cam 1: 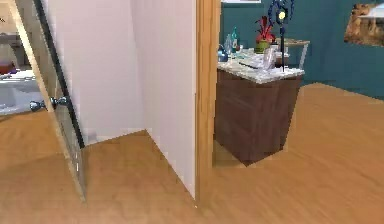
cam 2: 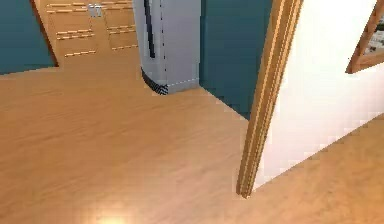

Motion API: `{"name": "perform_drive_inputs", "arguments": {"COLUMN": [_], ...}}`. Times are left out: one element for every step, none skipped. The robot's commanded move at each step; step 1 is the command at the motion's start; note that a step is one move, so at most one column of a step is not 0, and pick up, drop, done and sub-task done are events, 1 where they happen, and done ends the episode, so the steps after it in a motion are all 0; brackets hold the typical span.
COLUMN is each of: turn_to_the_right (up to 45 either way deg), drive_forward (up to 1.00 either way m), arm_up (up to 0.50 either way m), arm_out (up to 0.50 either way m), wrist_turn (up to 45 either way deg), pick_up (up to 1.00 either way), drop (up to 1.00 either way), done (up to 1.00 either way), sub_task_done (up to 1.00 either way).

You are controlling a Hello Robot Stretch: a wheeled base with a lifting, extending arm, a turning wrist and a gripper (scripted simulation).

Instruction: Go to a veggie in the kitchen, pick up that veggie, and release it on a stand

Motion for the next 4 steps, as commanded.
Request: {"name": "perform_drive_inputs", "arguments": {"turn_to_the_right": [42.0, 0.0, 9.0, 0.0], "drive_forward": [0.0, 1.0, 0.0, 0.05], "arm_up": [0.0, 0.0, 0.0, 0.0], "arm_out": [0.0, 0.0, 0.0, 0.0], "wrist_turn": [0.0, 0.0, 0.0, 0.0], "pick_up": [0.0, 0.0, 0.0, 0.0], "drop": [0.0, 0.0, 0.0, 0.0], "done": [0.0, 0.0, 0.0, 0.0], "sub_task_done": [0.0, 0.0, 0.0, 0.0]}}
